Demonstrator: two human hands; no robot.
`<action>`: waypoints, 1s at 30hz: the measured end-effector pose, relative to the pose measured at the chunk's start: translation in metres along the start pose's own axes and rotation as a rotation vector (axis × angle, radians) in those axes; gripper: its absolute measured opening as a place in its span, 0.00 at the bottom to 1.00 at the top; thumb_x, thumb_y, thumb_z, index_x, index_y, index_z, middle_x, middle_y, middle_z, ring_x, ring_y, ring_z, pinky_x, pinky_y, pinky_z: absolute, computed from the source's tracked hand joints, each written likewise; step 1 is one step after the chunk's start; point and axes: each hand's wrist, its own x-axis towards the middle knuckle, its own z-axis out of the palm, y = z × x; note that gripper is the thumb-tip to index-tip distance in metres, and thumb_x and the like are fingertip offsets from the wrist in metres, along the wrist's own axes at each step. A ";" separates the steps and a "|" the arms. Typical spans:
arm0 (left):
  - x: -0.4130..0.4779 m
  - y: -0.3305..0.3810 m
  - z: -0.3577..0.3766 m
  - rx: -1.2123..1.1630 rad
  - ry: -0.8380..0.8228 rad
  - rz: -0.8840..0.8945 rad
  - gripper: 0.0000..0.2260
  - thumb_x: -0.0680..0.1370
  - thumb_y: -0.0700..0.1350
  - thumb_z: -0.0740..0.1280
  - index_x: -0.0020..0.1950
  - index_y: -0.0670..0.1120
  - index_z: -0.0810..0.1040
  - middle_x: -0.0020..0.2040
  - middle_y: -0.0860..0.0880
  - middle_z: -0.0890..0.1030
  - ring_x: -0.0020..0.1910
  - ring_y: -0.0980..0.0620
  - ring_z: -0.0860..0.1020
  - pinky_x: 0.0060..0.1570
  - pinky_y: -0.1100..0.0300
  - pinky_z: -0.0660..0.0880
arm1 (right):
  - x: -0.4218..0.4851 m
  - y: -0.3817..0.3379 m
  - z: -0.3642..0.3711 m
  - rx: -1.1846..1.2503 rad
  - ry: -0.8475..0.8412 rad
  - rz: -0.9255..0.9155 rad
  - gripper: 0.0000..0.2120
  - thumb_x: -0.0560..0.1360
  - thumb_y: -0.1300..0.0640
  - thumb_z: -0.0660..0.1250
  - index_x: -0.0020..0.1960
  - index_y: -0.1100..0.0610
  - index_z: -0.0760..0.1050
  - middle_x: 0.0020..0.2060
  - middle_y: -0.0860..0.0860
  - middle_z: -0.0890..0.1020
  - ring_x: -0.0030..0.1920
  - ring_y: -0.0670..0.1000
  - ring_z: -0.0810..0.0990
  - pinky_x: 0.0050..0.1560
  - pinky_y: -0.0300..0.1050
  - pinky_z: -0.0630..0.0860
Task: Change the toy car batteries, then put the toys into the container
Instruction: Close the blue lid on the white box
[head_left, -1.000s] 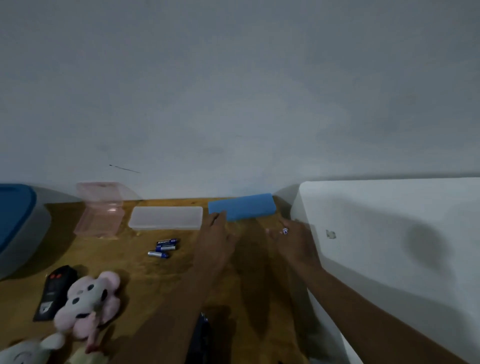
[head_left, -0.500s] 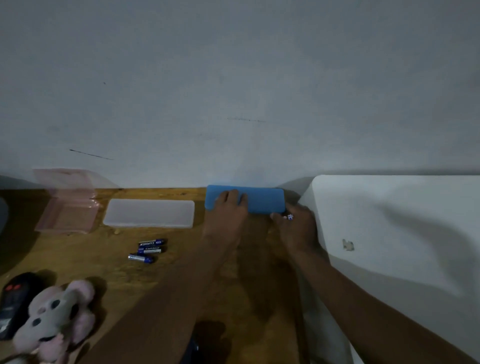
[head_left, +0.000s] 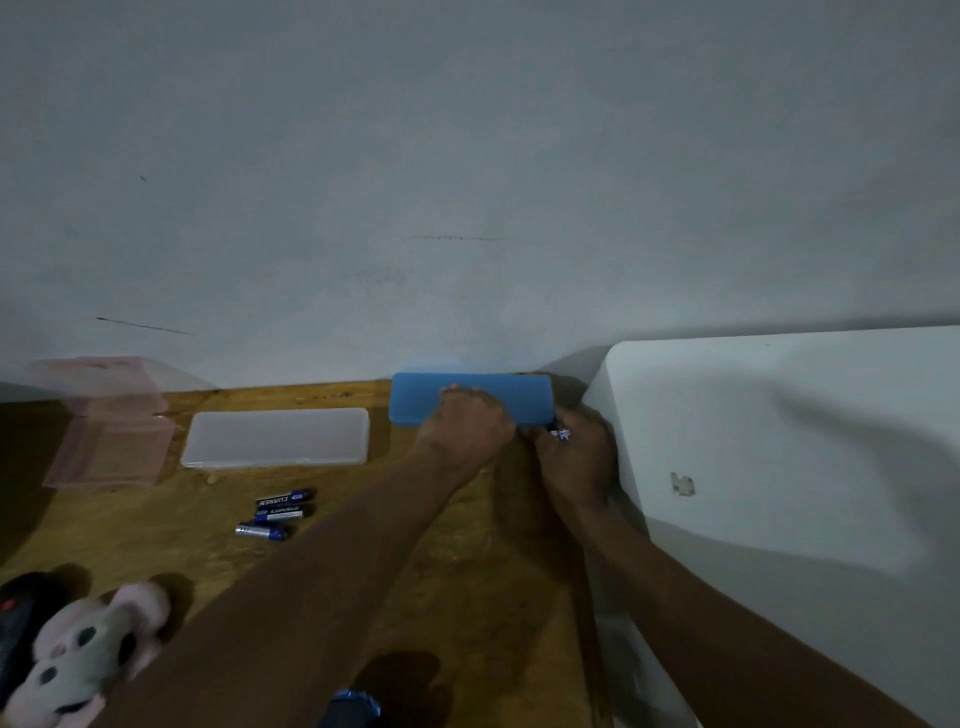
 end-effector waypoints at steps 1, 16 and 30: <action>0.000 0.000 0.000 0.017 -0.002 0.006 0.15 0.78 0.28 0.57 0.64 0.25 0.66 0.59 0.27 0.74 0.56 0.30 0.77 0.55 0.39 0.75 | 0.000 0.000 0.000 0.001 0.003 -0.004 0.10 0.72 0.56 0.72 0.53 0.57 0.82 0.47 0.53 0.84 0.47 0.51 0.80 0.42 0.31 0.73; -0.018 -0.012 -0.015 -0.028 0.038 -0.011 0.12 0.78 0.35 0.60 0.60 0.38 0.75 0.57 0.41 0.79 0.55 0.42 0.79 0.47 0.51 0.77 | -0.001 0.008 -0.001 -0.099 0.011 -0.024 0.09 0.71 0.54 0.72 0.47 0.59 0.81 0.43 0.55 0.83 0.44 0.53 0.79 0.36 0.34 0.70; -0.020 -0.061 0.008 -0.892 0.150 -0.225 0.15 0.81 0.48 0.61 0.67 0.50 0.75 0.63 0.44 0.79 0.60 0.43 0.77 0.59 0.52 0.73 | -0.041 0.003 -0.027 -0.120 -0.068 0.000 0.10 0.77 0.50 0.66 0.52 0.55 0.77 0.44 0.45 0.78 0.43 0.43 0.76 0.42 0.31 0.71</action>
